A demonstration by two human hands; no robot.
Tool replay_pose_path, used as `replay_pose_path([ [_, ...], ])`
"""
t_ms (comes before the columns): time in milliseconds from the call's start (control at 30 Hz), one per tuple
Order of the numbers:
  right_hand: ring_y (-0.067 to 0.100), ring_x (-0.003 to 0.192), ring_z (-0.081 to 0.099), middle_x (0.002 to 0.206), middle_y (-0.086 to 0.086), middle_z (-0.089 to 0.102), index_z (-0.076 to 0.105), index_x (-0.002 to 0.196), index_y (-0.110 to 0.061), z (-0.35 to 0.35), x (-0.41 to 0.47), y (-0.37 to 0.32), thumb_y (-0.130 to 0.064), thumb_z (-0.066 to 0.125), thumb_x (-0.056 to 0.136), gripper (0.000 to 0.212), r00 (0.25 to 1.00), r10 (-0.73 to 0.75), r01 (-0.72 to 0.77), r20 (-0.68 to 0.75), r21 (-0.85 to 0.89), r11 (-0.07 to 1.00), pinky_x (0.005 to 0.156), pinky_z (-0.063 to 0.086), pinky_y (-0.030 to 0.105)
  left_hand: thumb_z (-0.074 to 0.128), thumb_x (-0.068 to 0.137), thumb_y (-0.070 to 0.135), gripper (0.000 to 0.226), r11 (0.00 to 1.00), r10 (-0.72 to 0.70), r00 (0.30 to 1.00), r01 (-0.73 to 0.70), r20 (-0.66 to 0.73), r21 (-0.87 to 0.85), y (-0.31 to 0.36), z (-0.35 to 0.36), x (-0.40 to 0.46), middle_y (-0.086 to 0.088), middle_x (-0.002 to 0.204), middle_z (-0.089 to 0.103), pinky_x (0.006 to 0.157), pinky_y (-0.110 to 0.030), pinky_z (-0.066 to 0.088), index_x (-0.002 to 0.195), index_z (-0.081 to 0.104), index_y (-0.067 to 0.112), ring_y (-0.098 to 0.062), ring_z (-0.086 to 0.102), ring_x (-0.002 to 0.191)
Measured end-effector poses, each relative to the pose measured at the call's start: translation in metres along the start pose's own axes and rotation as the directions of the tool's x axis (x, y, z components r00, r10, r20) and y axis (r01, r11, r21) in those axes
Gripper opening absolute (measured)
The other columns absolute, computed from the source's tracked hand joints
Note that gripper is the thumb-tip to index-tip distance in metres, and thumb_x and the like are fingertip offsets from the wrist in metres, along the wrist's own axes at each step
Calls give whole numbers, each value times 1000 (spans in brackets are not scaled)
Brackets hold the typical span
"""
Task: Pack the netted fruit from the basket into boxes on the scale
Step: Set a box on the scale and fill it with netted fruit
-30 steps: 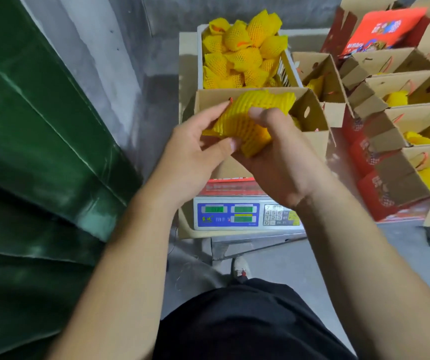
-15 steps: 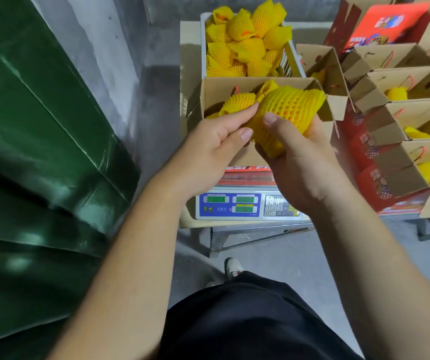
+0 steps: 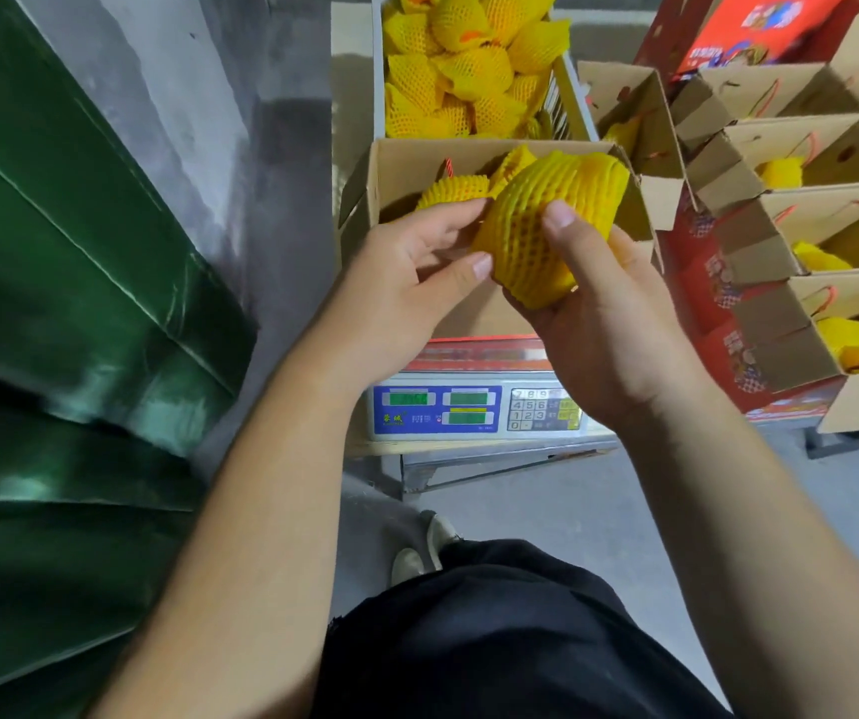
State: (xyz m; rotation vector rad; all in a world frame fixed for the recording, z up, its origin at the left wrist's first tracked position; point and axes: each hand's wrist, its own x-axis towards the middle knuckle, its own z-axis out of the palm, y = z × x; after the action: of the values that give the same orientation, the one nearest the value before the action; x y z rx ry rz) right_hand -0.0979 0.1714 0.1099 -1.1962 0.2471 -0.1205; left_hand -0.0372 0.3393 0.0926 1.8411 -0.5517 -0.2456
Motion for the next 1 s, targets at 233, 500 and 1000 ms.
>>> replay_pose_path([
  [233,27,127,64,140,10,63,48,146,-16,-14,13,0,-33,64,96,55,999,48,-49,-10,-83,995,98,56,42,65,104,24,45,996,-86,996,86,-23,9,4,6,3,19,133,67,106,-16,48,148,57,22,7,60,125],
  [500,28,118,64,136,12,63,54,140,-16,-31,18,-5,-34,57,88,54,985,164,-161,51,-58,985,87,57,36,59,107,35,43,989,-139,986,144,-88,46,8,13,-7,23,133,67,109,-38,52,150,55,32,5,63,122],
  [1000,21,107,69,117,1,65,51,116,-34,-69,68,-23,-31,77,76,47,990,-88,59,-114,-243,968,81,62,39,56,95,35,39,960,-273,906,277,-322,-36,4,23,14,23,115,76,94,-23,49,131,70,32,6,69,103],
])
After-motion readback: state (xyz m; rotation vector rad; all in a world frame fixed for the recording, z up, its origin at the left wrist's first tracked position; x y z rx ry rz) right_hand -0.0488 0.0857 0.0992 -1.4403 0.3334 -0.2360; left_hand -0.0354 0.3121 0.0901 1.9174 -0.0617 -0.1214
